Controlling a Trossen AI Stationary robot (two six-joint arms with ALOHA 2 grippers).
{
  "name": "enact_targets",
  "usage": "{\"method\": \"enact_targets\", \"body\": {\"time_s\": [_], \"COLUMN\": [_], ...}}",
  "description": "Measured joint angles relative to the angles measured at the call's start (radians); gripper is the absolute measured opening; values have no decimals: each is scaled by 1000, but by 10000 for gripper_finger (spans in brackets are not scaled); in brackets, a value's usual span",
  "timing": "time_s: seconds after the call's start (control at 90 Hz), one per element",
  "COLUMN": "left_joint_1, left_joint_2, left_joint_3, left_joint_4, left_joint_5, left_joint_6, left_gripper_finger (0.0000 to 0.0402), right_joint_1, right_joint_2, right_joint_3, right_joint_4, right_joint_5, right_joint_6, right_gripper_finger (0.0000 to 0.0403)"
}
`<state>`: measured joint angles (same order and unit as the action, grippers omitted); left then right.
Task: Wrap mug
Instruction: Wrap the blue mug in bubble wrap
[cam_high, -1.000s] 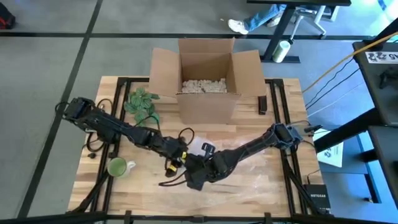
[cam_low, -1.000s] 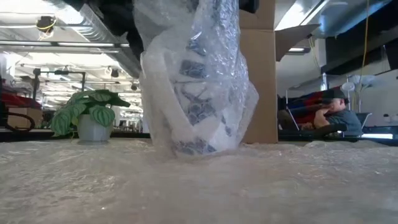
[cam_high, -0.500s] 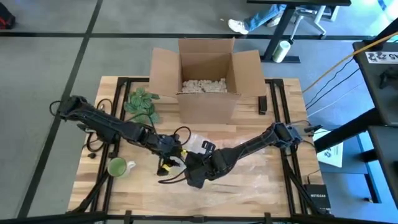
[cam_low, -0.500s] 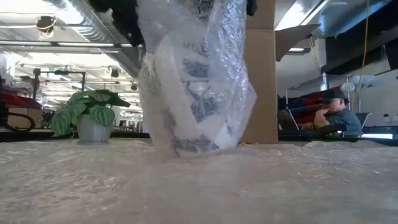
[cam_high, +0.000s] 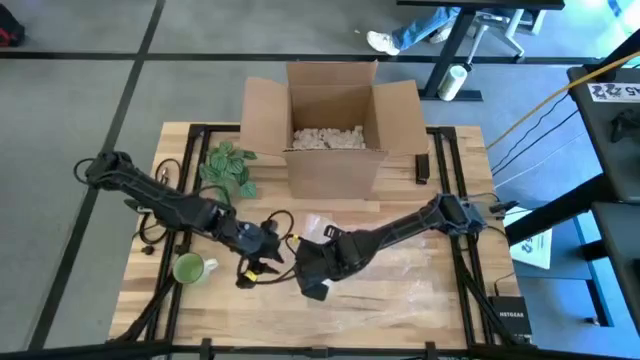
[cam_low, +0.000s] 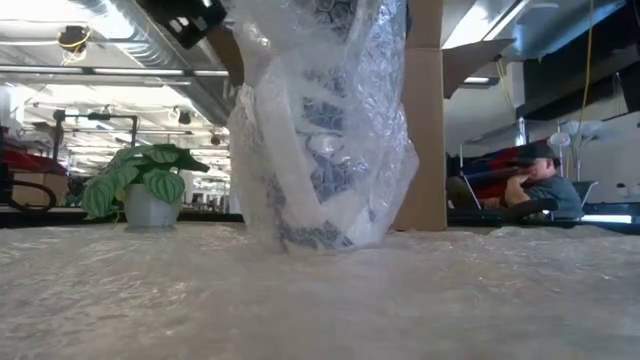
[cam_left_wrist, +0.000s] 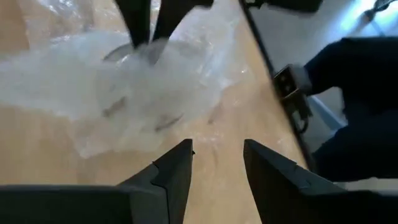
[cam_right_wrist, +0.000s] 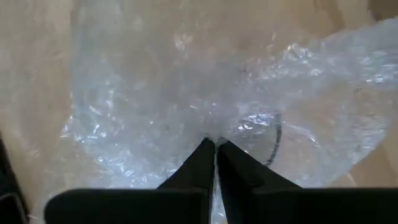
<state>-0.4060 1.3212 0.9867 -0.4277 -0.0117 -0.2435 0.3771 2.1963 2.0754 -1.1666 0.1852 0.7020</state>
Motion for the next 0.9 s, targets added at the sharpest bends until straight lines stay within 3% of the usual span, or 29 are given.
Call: {"method": "enact_targets", "body": {"time_s": [0.433,0.9], "left_joint_1": [-51,-45], "left_joint_2": [0,1], "left_joint_3": [-50,-369], "left_joint_4": [44,606], "left_joint_5": [-165,-195], "left_joint_6": [-35,-192], "left_gripper_finger": [129,129], "right_joint_1": [-26,-66], "right_joint_2": [0,-7], "right_joint_3": [-84,-205], "right_joint_4": [2,165], "right_joint_5": [-103,-241], "right_joint_6": [-2,-85], "right_gripper_finger": [1,1]}}
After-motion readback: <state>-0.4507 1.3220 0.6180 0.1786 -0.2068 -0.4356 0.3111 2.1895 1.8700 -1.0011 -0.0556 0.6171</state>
